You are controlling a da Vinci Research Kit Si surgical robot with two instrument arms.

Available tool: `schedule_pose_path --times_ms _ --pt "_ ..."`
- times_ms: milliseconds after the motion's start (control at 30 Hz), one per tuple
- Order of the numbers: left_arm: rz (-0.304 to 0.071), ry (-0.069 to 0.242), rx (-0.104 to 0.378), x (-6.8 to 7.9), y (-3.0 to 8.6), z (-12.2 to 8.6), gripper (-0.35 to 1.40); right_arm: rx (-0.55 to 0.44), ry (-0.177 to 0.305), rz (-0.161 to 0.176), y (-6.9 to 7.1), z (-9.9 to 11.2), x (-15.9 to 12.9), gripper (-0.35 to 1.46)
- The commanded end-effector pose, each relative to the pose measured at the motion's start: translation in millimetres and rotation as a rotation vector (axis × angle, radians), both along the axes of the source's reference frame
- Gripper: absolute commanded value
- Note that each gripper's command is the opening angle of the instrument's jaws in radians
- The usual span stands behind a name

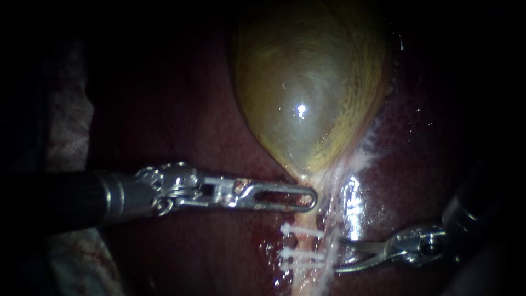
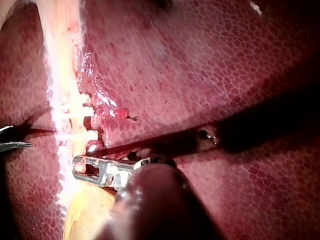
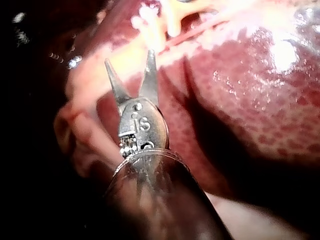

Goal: Go to the cutting position left tube

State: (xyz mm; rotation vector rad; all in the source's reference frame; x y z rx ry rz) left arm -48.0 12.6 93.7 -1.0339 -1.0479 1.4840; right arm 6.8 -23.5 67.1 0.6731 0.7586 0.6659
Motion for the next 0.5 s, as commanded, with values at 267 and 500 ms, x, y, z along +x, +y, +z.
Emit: schedule_pose_path --times_ms 267,500 --pt "-0.002 0.002 0.0 0.1 -0.2 -0.4 -0.35 0.0 -0.002 0.003 -0.2 -0.1 0.5 1.2" --pt "0.005 -0.003 0.007 1.5 -0.1 -1.7 -0.35 0.02 -0.008 0.02 -0.5 -0.4 1.7 1.25"
